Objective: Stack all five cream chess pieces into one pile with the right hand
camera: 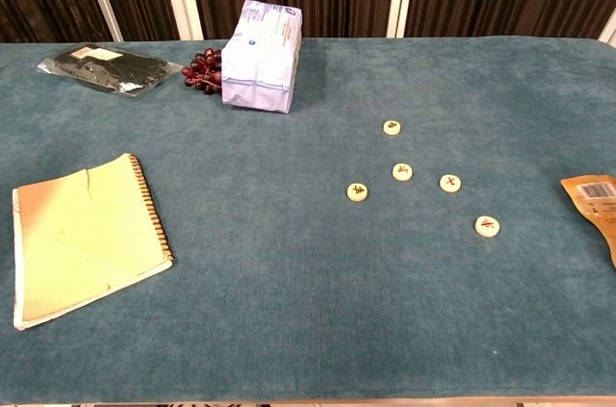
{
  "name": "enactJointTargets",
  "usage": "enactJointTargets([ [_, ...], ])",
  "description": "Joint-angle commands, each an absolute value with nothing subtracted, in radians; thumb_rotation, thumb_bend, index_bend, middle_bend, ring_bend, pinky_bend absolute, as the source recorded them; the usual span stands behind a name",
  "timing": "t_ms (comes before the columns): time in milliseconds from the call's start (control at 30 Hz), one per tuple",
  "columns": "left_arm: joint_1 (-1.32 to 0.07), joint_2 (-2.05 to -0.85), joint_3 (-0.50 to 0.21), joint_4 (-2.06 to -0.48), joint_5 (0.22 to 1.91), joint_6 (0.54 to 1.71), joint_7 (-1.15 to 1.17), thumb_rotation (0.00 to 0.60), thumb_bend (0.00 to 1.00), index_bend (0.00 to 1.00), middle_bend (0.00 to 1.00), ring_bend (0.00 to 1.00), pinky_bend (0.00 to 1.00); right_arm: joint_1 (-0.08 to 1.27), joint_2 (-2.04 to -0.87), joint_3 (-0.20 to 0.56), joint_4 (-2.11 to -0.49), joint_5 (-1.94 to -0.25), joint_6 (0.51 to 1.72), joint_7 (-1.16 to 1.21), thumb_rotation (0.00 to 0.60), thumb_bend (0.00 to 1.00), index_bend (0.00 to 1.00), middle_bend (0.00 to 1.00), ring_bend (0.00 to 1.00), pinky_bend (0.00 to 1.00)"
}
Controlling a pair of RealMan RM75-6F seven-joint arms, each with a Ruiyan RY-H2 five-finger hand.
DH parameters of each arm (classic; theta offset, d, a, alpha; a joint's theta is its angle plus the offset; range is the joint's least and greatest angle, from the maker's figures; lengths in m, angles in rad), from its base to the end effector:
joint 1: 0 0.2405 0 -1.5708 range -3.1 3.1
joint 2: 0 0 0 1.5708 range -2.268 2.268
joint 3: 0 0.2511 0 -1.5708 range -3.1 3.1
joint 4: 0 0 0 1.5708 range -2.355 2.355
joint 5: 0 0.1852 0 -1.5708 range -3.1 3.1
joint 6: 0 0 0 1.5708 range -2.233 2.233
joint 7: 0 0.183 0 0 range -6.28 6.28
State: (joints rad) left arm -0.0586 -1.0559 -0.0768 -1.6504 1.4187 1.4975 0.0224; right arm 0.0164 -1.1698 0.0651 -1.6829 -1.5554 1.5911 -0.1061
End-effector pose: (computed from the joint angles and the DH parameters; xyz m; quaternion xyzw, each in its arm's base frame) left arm -0.3083 0.2136 0.2083 -0.5646 -0.3867 -0.3673 0.6299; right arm -0.2776 -0.1989 0.1767 0.5694 -0.3660 0.4182 0.6058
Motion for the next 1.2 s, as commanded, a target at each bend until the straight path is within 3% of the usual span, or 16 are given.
enactJointTargets([
  [33, -0.059, -1.056, -0.077, -1.650, 1.419, 1.498, 0.023, 0.600, 0.48, 0.14, 0.00, 0.00, 0.00, 0.017, -1.171, 0.065, -1.682, -1.554, 1.590, -0.105, 0.600, 0.41, 0.13, 0.00, 0.00, 0.00],
  [800, -0.057, -1.057, -0.081, -1.664, 1.406, 1.498, 0.021, 0.600, 0.48, 0.14, 0.00, 0.00, 0.00, 0.027, -1.159, 0.066, -1.722, -1.490, 1.520, -0.066, 0.600, 0.41, 0.13, 0.00, 0.00, 0.00],
  [1000, -0.057, -1.058, -0.083, -1.666, 1.400, 1.495, 0.020, 0.600, 0.48, 0.14, 0.00, 0.00, 0.00, 0.065, -1.160, 0.069, -1.729, -1.473, 1.447, -0.071, 0.600, 0.41, 0.13, 0.00, 0.00, 0.00],
  [1200, -0.058, -1.057, -0.081, -1.669, 1.398, 1.490, 0.017, 0.600, 0.48, 0.14, 0.00, 0.00, 0.00, 0.144, -1.144, 0.077, -1.775, -1.418, 1.287, -0.069, 0.600, 0.41, 0.15, 0.00, 0.00, 0.00],
])
